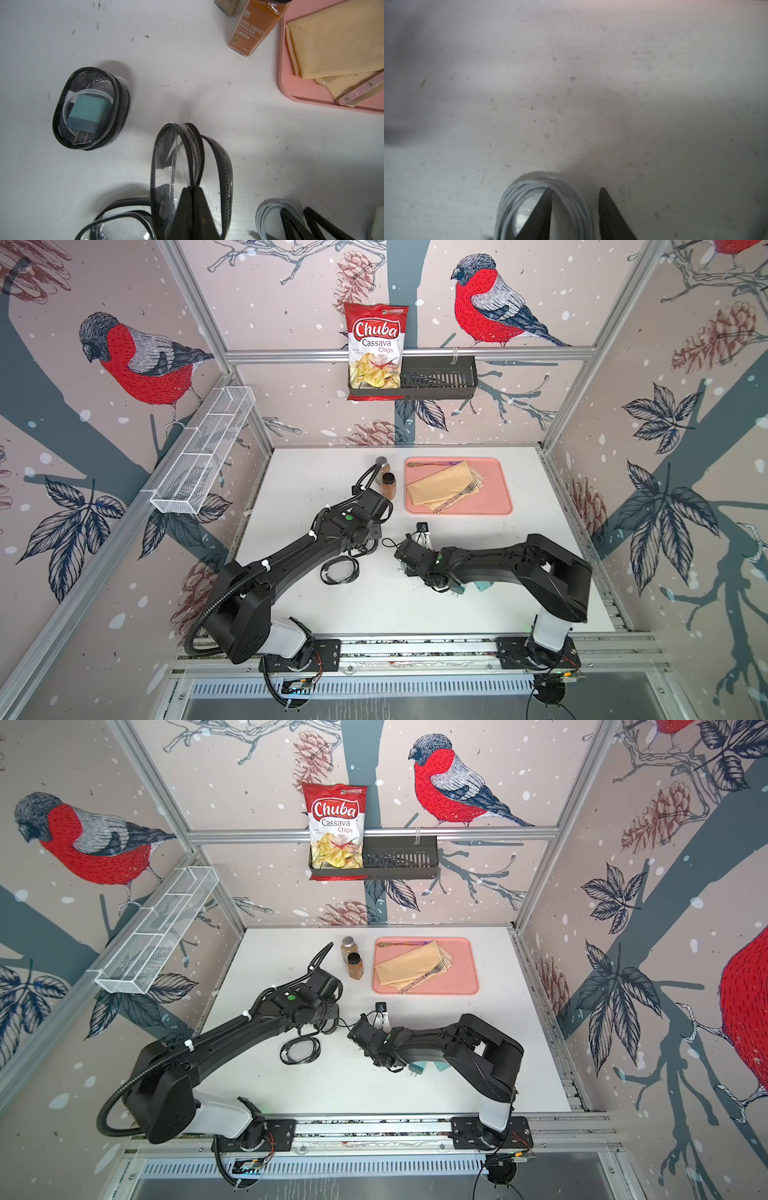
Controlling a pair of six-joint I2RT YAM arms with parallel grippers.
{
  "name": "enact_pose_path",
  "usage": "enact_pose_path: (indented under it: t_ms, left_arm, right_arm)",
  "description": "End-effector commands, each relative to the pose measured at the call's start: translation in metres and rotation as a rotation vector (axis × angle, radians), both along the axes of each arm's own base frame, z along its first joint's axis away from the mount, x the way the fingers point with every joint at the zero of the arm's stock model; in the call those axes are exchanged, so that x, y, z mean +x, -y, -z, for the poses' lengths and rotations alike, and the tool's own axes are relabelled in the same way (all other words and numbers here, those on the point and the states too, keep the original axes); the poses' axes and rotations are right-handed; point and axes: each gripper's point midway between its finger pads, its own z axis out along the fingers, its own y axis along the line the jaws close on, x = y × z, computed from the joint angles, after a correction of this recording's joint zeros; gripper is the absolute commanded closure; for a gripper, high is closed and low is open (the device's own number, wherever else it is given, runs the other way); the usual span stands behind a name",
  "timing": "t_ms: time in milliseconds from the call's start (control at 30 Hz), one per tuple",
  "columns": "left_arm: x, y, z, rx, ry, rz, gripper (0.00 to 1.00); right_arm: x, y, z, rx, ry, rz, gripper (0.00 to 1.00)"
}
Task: Pack away charging kits
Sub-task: Pick up the charging cable from the center of the board.
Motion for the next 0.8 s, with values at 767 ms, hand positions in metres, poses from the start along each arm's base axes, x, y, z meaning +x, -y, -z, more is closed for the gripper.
enact_pose_path:
  t_ms: [767]
  left_arm:
    - [-0.002, 0.047, 0.000, -0.199, 0.050, 0.190, 1.00]
  right_arm:
    - [-0.019, 0.044, -0.001, 0.062, -0.099, 0.051, 1.00]
